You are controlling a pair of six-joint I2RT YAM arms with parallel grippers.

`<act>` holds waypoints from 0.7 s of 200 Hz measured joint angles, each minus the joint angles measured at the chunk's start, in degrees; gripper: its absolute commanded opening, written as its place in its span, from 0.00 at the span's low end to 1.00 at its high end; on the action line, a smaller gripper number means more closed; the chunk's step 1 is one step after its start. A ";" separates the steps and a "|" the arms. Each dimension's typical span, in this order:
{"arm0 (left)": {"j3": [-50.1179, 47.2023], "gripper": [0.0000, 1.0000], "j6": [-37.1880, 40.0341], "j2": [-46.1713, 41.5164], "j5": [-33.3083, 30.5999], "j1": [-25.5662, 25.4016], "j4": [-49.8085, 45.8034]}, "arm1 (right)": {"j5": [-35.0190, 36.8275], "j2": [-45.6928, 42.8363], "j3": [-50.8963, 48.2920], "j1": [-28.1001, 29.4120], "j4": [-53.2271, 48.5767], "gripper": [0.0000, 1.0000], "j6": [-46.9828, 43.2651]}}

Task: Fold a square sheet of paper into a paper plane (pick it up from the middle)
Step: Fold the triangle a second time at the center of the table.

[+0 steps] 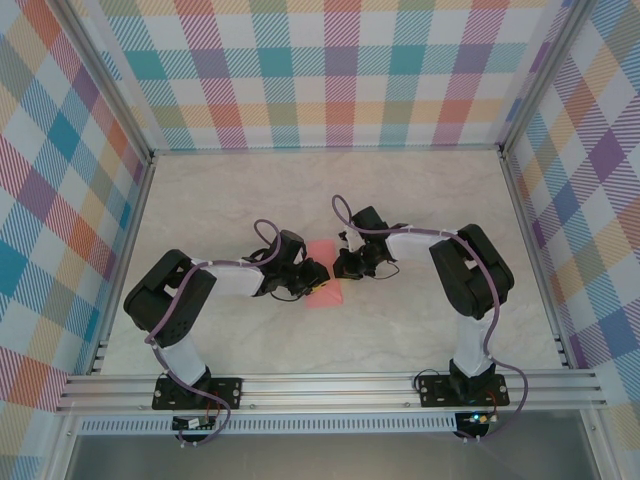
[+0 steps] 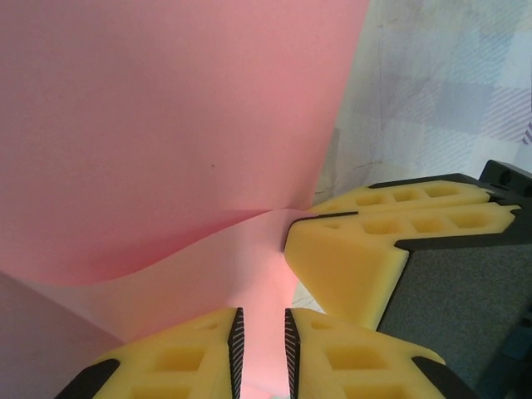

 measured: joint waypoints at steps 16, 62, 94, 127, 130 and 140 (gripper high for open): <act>0.00 0.25 0.00 0.00 0.02 0.00 0.04 | 0.74 -0.24 0.00 -0.02 -0.13 0.08 0.00; 0.00 0.28 0.00 0.00 0.31 0.00 1.16 | 1.99 -0.63 -0.02 -0.02 -0.33 0.08 0.00; 0.00 0.28 0.00 0.00 0.44 0.00 1.20 | 2.45 -0.66 -0.07 -0.02 -0.33 0.08 0.00; 0.00 0.28 0.00 0.00 0.44 0.00 1.22 | 2.47 -0.66 -0.07 -0.02 -0.33 0.09 0.00; 0.00 0.28 0.00 0.00 0.44 0.00 1.22 | 2.47 -0.66 -0.07 0.00 -0.33 0.09 0.00; 0.00 0.28 0.00 0.00 0.44 0.00 1.20 | 2.47 -0.66 -0.07 -0.02 -0.33 0.09 0.00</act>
